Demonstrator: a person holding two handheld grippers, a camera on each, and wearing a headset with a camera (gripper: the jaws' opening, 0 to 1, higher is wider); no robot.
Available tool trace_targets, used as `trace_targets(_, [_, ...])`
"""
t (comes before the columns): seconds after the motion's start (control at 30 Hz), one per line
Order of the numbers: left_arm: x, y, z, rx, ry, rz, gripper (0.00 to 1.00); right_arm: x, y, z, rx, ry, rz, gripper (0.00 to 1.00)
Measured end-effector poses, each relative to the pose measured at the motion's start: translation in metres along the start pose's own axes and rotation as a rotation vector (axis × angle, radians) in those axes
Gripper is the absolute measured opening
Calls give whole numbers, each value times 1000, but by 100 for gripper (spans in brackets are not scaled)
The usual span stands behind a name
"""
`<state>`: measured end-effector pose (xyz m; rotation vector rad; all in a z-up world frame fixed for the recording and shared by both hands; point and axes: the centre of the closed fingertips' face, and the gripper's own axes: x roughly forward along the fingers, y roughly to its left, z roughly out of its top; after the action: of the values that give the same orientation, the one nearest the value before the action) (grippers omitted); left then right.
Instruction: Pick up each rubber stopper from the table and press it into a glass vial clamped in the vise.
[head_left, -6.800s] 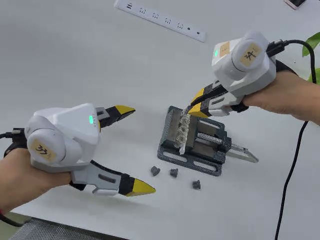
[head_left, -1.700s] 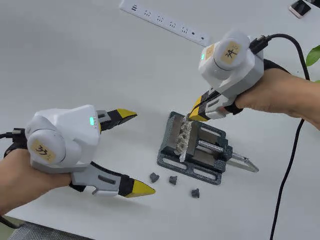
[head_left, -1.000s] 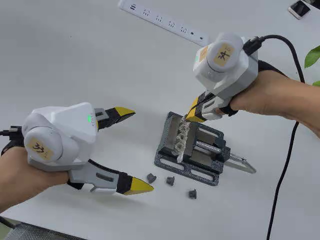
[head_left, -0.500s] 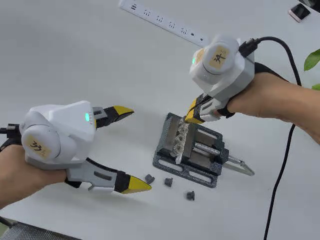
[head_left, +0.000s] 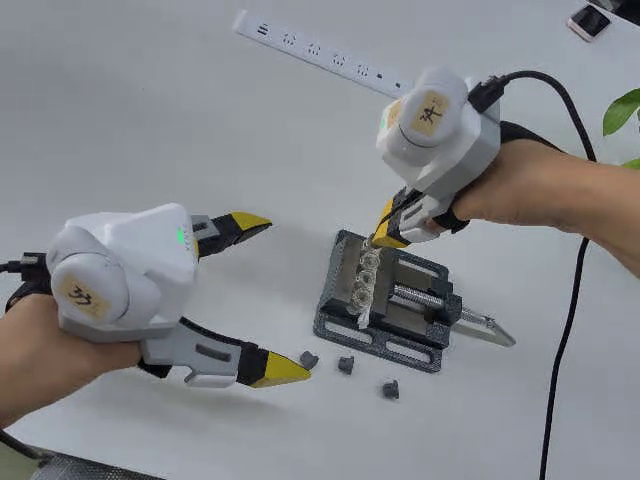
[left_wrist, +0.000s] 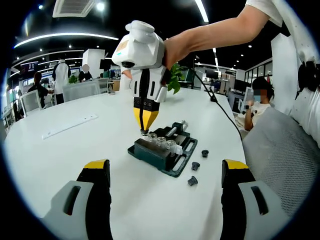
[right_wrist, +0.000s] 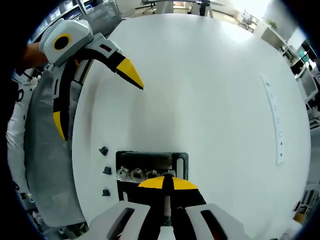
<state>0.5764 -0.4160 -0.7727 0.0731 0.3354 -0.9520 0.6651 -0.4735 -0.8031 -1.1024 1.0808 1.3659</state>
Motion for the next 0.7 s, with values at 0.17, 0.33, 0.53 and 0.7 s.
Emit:
trace_targets(0.17, [-2, -2, 4, 9, 4, 5, 91, -1, 0, 1, 10, -29, -16, 0])
trace_targets(0.33, [-3, -5, 7, 12, 5, 6, 91, -1, 0, 0, 8, -32, -20, 0])
trace_targets(0.53, [-4, -8, 10, 17, 8, 8, 91, -2, -1, -1, 12, -38, -20, 0])
trace_targets(0.7, [-7, -7, 10, 19, 9, 13, 91, -3, 1, -3, 9, -47, -26, 1])
